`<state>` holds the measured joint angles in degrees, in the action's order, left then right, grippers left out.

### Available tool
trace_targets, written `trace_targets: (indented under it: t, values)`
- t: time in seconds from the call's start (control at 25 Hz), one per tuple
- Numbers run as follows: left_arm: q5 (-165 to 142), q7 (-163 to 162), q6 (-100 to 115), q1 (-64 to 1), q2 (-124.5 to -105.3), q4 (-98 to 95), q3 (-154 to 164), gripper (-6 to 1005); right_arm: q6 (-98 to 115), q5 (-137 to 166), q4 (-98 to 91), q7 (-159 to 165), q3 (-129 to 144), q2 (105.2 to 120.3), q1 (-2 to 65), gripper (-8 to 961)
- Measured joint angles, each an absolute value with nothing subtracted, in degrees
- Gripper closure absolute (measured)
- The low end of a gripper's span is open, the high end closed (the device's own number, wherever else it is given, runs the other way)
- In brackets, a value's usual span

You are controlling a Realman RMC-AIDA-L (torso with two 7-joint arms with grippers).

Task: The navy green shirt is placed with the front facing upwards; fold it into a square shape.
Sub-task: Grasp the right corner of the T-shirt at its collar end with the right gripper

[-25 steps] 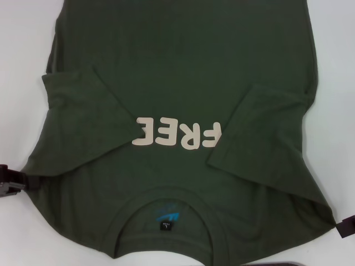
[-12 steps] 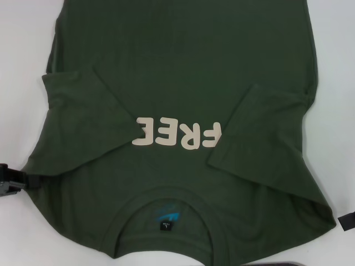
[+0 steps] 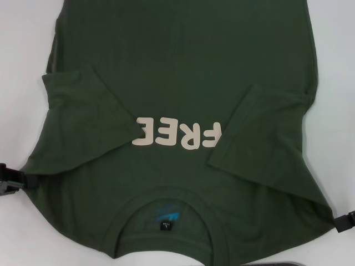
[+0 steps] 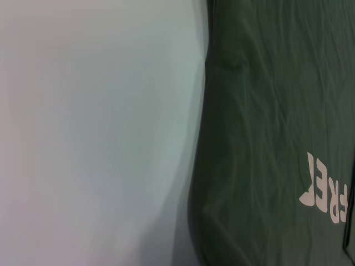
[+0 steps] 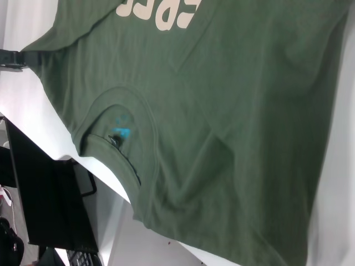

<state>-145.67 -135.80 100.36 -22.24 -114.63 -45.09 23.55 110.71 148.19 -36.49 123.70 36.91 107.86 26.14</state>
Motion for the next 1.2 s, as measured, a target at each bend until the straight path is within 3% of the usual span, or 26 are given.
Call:
trace_targets:
  t: [1.2]
  values:
    - [-145.7, -135.7, 100.5, -22.1, -114.60, -45.5, 23.6, 966, 107.6, 149.6, -36.1, 125.4, 36.9, 109.72, 27.1, 102]
